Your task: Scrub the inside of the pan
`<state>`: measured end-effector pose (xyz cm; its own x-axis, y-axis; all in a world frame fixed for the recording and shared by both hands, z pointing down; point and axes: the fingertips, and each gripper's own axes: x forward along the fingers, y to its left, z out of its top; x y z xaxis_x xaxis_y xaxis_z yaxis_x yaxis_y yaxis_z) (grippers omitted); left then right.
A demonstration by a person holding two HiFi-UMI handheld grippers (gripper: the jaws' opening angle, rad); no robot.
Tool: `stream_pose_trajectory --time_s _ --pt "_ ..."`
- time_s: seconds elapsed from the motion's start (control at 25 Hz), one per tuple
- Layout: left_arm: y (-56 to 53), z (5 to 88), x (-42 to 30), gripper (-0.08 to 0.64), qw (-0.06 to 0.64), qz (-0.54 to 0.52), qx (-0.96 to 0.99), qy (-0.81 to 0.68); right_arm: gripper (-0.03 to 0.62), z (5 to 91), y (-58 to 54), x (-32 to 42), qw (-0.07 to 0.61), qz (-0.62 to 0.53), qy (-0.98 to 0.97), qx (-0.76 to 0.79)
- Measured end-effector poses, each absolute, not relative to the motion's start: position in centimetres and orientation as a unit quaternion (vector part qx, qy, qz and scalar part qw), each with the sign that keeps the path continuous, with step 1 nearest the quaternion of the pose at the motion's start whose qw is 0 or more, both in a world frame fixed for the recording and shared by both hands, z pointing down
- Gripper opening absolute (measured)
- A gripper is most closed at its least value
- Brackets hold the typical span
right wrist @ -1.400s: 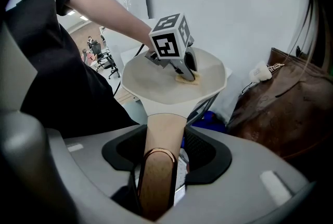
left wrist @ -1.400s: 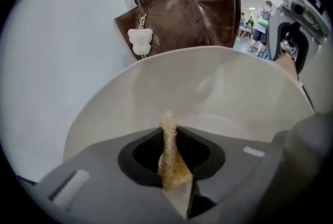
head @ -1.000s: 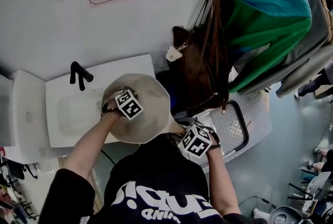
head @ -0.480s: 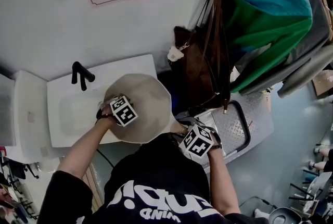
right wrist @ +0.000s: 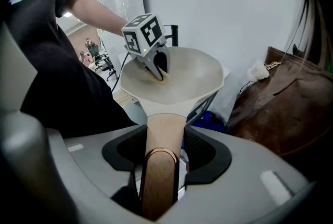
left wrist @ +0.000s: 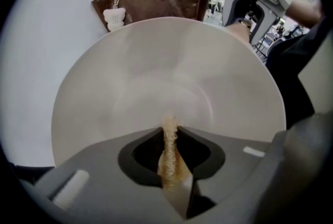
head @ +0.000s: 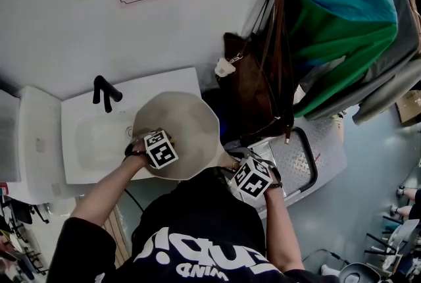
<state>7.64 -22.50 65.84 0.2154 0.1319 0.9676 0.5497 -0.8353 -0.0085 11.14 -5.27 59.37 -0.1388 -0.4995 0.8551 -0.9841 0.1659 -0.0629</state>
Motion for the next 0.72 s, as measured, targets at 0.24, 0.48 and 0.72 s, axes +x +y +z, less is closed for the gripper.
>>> stream_pose_trajectory --time_s 0.24,0.48,0.72 --pt "-19.1 65.8 5.7 0.077 0.165 -0.601 -0.729 -0.283 0.227 59.5 -5.2 11.1 0.353 0.338 -0.673 0.555" --pt "-15.8 65.7 5.0 0.077 0.15 -0.6 -0.716 -0.323 0.227 59.5 -5.3 11.1 0.354 0.338 -0.672 0.555" --pt "-13.1 64.1 6.6 0.077 0.102 -0.565 -0.744 -0.341 0.227 59.5 -5.2 11.0 0.356 0.337 -0.673 0.554"
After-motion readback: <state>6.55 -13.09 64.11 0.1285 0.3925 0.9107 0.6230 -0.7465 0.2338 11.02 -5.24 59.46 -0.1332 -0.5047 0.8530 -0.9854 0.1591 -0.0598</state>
